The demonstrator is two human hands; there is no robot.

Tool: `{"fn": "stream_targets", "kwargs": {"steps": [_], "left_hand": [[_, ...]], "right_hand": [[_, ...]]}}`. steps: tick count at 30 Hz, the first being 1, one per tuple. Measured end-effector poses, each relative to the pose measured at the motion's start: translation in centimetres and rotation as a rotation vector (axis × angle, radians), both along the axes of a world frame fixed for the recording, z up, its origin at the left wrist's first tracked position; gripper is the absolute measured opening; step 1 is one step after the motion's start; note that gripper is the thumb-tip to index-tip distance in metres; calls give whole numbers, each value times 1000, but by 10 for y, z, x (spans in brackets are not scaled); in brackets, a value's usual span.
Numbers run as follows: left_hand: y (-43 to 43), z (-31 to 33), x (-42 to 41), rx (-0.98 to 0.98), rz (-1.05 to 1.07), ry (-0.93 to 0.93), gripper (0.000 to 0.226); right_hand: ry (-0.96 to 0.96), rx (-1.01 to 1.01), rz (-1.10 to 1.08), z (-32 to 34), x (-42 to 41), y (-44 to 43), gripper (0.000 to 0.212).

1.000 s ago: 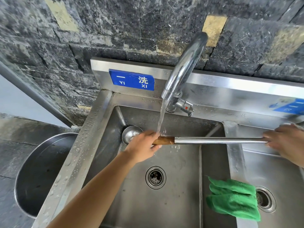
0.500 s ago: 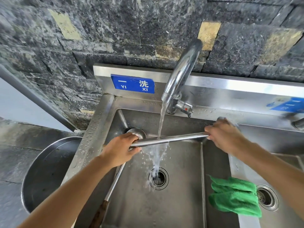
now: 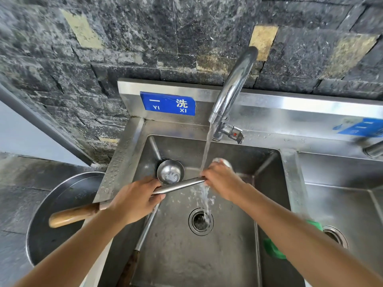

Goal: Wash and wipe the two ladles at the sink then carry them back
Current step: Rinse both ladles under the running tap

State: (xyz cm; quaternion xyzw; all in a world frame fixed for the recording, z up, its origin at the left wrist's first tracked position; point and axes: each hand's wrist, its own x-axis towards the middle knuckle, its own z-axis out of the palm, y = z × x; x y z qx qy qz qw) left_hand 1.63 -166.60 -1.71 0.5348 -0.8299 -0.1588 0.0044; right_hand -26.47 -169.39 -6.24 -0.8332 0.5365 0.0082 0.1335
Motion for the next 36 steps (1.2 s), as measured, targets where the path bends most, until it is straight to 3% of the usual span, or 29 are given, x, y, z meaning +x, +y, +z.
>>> {"fn": "stream_targets", "kwargs": {"steps": [6, 14, 18, 21, 23, 28, 36], "left_hand": [[31, -11, 1, 50, 3, -126, 30], [71, -34, -3, 132, 176, -116, 34], [81, -34, -8, 206, 259, -117, 33], [87, -34, -17, 346, 324, -111, 31], [93, -37, -26, 488, 432, -37, 36], [103, -57, -65, 837, 858, 495, 39], [78, -75, -91, 940, 994, 576, 43]], "right_hand": [[-57, -29, 46, -9, 36, 16, 11], [-78, 35, 74, -15, 48, 45, 34], [-73, 215, -75, -15, 36, 65, 17], [29, 389, -153, -13, 22, 79, 22], [43, 477, -165, -15, 14, 89, 29], [64, 629, -178, -19, 2, 116, 36], [-51, 763, -200, -10, -17, 155, 47]]}}
